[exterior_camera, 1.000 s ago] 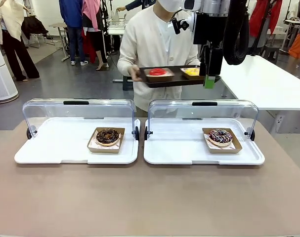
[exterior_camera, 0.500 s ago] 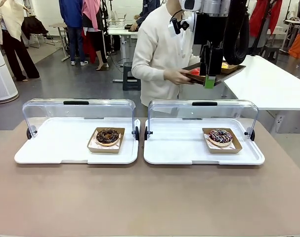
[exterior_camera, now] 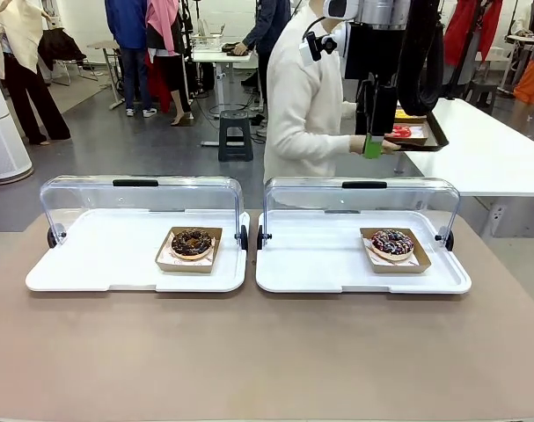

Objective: Provide the desired donut to the person.
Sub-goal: Place the picked Paper togo box onto the Handle tray extended by the person.

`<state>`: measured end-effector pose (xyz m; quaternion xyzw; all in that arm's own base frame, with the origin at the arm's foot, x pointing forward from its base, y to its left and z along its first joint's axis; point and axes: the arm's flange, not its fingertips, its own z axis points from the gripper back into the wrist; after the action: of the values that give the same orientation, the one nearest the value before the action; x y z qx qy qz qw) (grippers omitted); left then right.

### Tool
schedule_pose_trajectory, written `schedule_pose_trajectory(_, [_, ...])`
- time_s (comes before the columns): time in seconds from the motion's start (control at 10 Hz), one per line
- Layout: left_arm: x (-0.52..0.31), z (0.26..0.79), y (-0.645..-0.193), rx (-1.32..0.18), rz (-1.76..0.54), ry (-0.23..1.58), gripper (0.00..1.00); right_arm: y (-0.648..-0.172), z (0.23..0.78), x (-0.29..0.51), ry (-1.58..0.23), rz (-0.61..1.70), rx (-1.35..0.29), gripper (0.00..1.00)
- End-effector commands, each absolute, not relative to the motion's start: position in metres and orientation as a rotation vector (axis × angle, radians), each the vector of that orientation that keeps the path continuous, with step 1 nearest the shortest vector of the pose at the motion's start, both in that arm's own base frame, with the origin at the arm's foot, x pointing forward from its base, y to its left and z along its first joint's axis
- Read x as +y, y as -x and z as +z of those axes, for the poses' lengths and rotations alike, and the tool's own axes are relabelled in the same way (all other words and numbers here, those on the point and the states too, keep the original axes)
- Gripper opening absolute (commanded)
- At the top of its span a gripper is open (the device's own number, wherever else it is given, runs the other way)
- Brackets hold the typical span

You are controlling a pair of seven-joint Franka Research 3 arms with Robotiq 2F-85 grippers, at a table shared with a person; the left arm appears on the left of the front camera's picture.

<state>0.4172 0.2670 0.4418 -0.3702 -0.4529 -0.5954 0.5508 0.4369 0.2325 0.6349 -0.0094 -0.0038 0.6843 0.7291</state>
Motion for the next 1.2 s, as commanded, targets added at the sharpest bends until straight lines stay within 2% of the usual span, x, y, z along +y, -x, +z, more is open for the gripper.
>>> schedule_pose_trajectory(0.0, [0.267, 0.445, -0.416, -1.064, -1.397, 0.878, 1.0, -0.436, 0.635, 0.232, 0.021, 1.503, -0.003, 1.0])
schedule_pose_trajectory(0.3, [0.267, 0.445, -0.416, -1.064, -1.397, 0.878, 1.0, -0.437, 0.635, 0.233, 0.021, 1.507, -0.008, 1.0])
schedule_pose_trajectory(0.4, [0.267, 0.445, -0.416, -1.064, -1.397, 0.878, 1.0, -0.456, 0.654, 0.192, -0.309, 1.523, 0.045, 1.0])
schedule_pose_trajectory(0.6, [0.267, 0.445, -0.416, -1.064, -1.397, 0.878, 1.0, -0.478, 0.658, 0.12, -0.676, 1.602, -0.036, 1.0])
schedule_pose_trajectory(0.8, [0.267, 0.445, -0.416, -1.064, -1.397, 0.878, 1.0, -0.497, 0.642, 0.042, -1.044, 1.574, -0.305, 1.0])
schedule_pose_trajectory(0.9, [0.267, 0.445, -0.416, -1.064, -1.397, 0.878, 1.0, -0.503, 0.628, 0.01, -1.13, 1.52, -0.459, 1.0])
schedule_pose_trajectory(1.0, [0.267, 0.445, -0.416, -1.064, -1.397, 0.878, 1.0, -0.503, 0.614, -0.015, -1.032, 1.41, -0.643, 1.0])
schedule_pose_trajectory(1.1, [0.267, 0.445, -0.416, -1.064, -1.397, 0.878, 1.0, -0.495, 0.598, -0.03, -0.929, 1.319, -0.739, 1.0])
